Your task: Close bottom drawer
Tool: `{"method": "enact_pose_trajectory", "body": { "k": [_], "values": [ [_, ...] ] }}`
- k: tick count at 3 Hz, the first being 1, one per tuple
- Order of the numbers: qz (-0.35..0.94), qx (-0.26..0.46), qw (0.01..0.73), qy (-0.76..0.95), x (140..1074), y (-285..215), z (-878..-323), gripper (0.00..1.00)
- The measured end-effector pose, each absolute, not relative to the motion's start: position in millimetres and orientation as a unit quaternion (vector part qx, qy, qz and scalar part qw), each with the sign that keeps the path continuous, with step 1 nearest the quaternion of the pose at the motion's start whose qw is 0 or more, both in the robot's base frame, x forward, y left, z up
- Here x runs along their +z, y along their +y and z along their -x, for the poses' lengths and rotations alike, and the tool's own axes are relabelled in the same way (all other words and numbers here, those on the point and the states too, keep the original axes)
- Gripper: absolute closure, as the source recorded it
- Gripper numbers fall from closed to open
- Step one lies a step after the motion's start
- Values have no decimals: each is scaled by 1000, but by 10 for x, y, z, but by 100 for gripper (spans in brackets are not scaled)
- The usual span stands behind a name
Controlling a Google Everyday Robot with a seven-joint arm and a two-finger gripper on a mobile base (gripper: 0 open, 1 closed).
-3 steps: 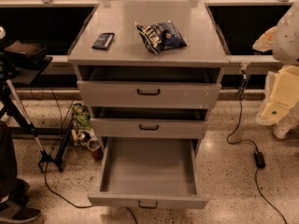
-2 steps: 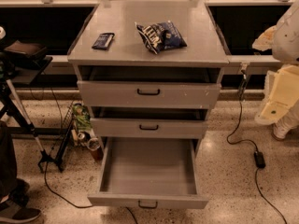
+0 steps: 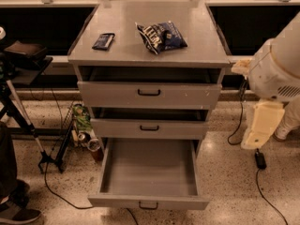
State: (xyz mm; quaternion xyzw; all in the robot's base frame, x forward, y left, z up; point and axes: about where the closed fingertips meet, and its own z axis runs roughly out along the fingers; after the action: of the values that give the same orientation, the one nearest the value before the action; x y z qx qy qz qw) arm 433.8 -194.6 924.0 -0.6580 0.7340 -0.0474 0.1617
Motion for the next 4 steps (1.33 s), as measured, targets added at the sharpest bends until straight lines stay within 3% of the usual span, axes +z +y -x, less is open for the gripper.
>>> {"method": "enact_pose_trajectory", "body": {
  "k": [3,4],
  "values": [
    [695,27,141,704,6703,-1665,-3872,0],
    [681,83,108,719,5559,-1469,-3433,19]
  ]
}}
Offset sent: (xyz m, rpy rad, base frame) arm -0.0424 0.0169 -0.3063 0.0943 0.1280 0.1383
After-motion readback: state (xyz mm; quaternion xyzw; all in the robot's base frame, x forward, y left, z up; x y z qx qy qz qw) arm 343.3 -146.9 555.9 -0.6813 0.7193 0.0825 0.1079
